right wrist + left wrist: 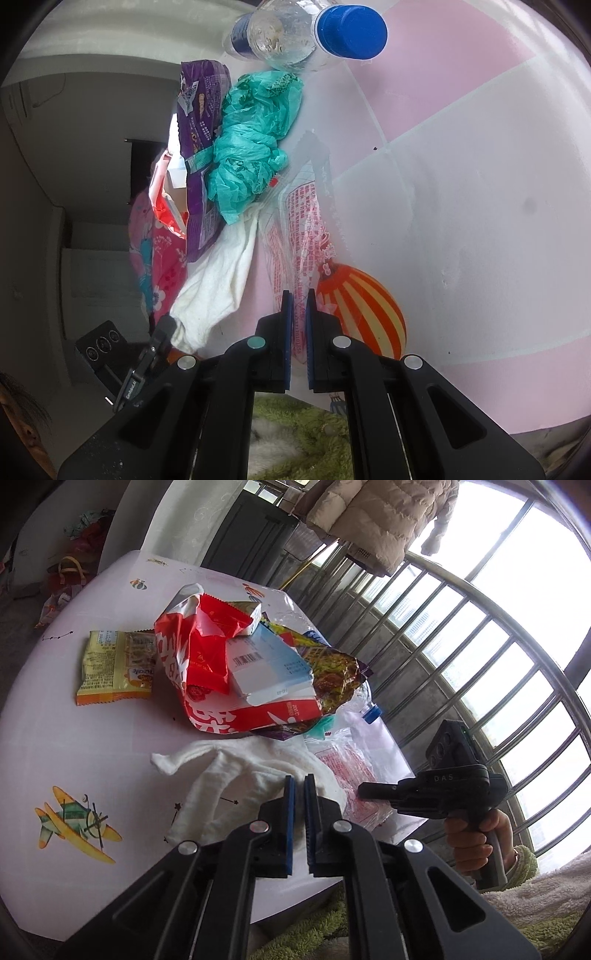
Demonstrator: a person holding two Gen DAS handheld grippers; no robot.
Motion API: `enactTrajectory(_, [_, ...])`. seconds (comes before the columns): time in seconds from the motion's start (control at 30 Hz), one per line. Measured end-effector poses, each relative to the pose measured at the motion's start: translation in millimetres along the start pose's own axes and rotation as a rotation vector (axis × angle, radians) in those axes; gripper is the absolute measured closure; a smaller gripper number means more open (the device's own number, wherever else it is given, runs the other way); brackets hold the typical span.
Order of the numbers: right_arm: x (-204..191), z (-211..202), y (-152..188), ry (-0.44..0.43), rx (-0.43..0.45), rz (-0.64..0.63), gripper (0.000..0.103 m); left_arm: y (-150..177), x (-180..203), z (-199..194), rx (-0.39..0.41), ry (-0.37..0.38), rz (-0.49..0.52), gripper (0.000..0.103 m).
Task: Collect trash
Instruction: 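Lift the bag with the right tool while the left tool grasps and lifts the glove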
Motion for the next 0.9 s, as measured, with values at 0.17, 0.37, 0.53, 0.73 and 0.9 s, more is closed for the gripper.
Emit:
enactTrajectory(0.17, [1.8,-7.8,0.9,-0.018,0.013,0.011,0.098,-7.1,15.9,-8.0,0.020,0.049,0.008,0.099])
enactTrajectory(0.37, [8.5,-25.0,0.3,-0.043,0.041,0.045,0.098,-13.0,29.0,-16.8,0.049,0.085,0.022,0.099])
enactTrajectory(0.53, [8.2,-41.6,1.2,-0.050,0.079,0.042,0.098,-20.0,40.5,-22.9,0.070,0.104,0.051,0.099])
enactTrajectory(0.73, [6.6,-78.1,-6.5,-0.067,0.177,0.027,0.098,-31.6,56.6,-26.5,0.085,0.148,0.075,0.099])
enactTrajectory(0.9, [3.9,-119.8,-7.7,-0.090,0.298,0.013,0.098,-52.7,78.2,-28.4,0.087,0.231,0.106,0.099])
Point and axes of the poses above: each gripper's, at about its wrist camera, not at the fingertips, and z roughly the way its jaws point, x to its right, y to its underside, the point moved 7 cm from there along z, roughly the way its jaws point, and after that the axes turned 3 degrees about -y, right-handed, at the moved point
